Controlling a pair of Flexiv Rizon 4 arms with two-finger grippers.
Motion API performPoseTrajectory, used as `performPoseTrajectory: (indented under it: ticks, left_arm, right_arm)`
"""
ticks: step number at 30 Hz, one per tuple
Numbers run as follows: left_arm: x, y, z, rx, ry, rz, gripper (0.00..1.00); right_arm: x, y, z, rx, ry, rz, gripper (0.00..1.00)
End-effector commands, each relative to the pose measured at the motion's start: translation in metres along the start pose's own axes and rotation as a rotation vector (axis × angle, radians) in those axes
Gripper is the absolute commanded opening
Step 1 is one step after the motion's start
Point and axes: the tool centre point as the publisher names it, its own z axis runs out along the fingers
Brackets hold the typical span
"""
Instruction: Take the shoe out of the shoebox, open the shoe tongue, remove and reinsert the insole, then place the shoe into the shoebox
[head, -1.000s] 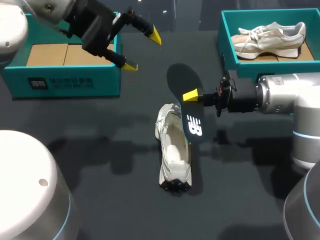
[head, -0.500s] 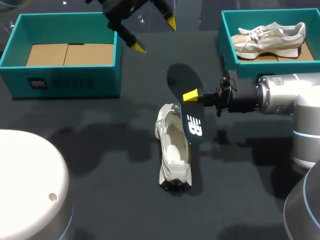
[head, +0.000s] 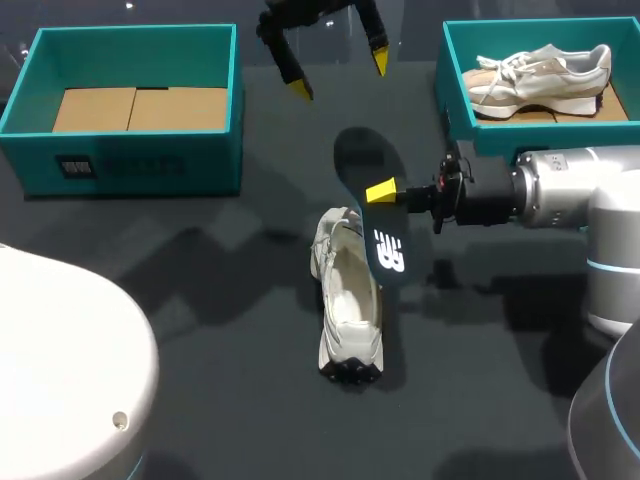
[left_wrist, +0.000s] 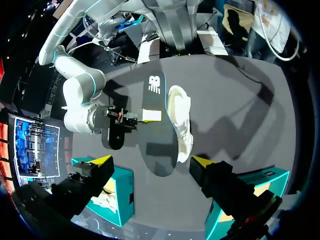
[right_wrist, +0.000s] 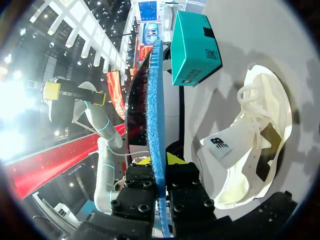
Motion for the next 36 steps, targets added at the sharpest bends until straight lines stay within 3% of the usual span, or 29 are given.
performPoseTrajectory:
  ticks: [1, 23, 36]
  left_arm:
    - [-0.008, 0.001, 0.003, 0.002, 0.269, 0.003, 1.0]
    - [-0.015, -0.012, 0.015, 0.021, 0.376, 0.019, 1.0]
    - [0.001, -0.011, 0.004, -0.05, 0.011, 0.032, 1.0]
  right_arm:
    - [0.0, -0.001, 0.0, -0.002, -0.002, 0.0, 0.0]
    - [0.0, -0.001, 0.0, -0.002, -0.002, 0.0, 0.0]
    - [0.0, -0.001, 0.0, -0.002, -0.002, 0.0, 0.0]
